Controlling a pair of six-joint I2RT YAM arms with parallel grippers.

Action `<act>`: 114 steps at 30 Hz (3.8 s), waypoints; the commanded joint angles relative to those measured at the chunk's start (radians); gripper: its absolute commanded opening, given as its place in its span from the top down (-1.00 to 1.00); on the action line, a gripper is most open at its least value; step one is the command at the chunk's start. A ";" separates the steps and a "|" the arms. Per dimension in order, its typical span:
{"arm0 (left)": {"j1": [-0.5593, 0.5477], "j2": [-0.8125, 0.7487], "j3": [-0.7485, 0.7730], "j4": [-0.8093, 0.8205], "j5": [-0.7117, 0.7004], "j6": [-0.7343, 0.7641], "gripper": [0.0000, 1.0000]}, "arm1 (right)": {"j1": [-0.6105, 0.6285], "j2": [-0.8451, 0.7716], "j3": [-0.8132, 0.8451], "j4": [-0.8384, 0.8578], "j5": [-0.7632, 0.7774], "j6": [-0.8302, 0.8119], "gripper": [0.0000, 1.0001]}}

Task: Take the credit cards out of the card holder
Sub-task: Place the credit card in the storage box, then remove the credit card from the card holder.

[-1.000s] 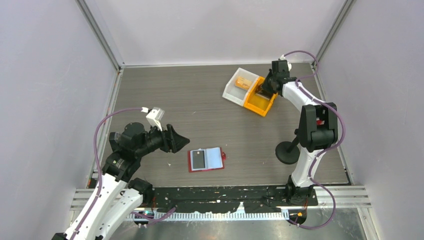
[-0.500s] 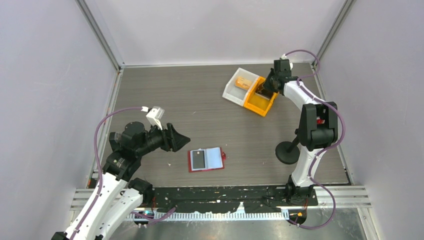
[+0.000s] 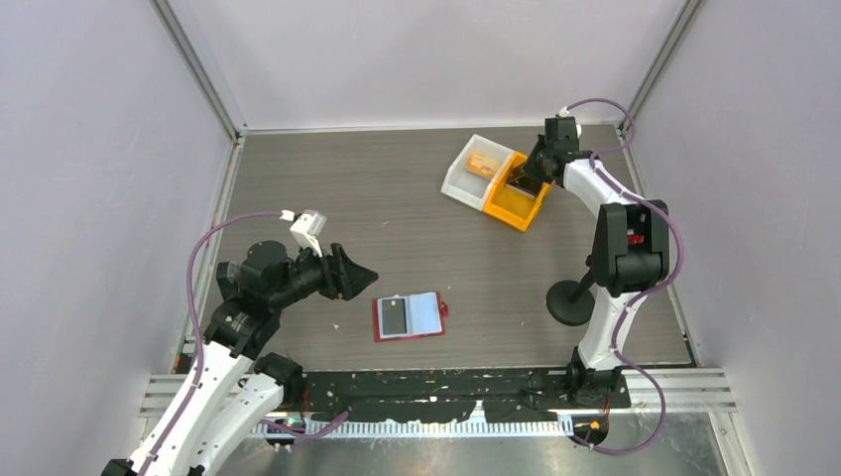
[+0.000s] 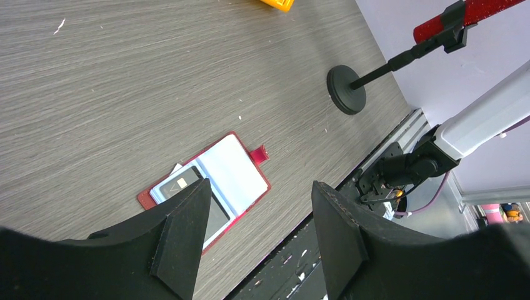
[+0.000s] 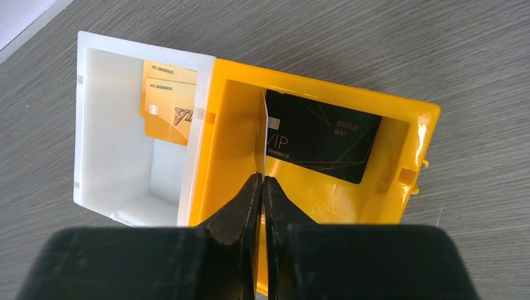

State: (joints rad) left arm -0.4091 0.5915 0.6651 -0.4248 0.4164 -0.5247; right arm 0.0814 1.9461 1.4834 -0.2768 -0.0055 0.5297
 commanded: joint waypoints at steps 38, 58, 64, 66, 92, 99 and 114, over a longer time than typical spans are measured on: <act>0.006 -0.008 0.001 0.048 0.029 -0.026 -0.27 | 0.011 0.010 0.135 -0.100 0.207 -0.041 0.38; 0.006 0.032 0.056 -0.083 0.011 -0.009 -0.28 | 0.187 -0.141 0.175 -0.192 0.229 -0.184 0.31; 0.005 0.053 0.077 -0.132 0.010 0.007 -0.29 | 0.347 -0.277 0.044 -0.169 0.268 -0.231 0.29; 0.005 0.058 0.071 -0.142 0.002 0.005 -0.29 | 0.419 -0.335 -0.016 -0.150 0.289 -0.226 0.28; 0.006 0.363 -0.159 0.092 -0.063 -0.084 -0.14 | 0.842 -0.535 -0.700 0.364 -0.064 0.226 0.29; 0.006 0.433 -0.217 0.216 0.037 -0.115 0.10 | 0.908 -0.431 -0.701 0.479 -0.108 0.295 0.34; 0.005 0.571 -0.256 0.307 0.060 -0.101 0.59 | 0.911 -0.359 -0.741 0.506 -0.112 0.322 0.38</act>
State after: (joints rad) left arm -0.4091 1.1427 0.4107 -0.1761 0.4648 -0.6296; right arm 0.9909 1.5730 0.7517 0.1879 -0.1204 0.8307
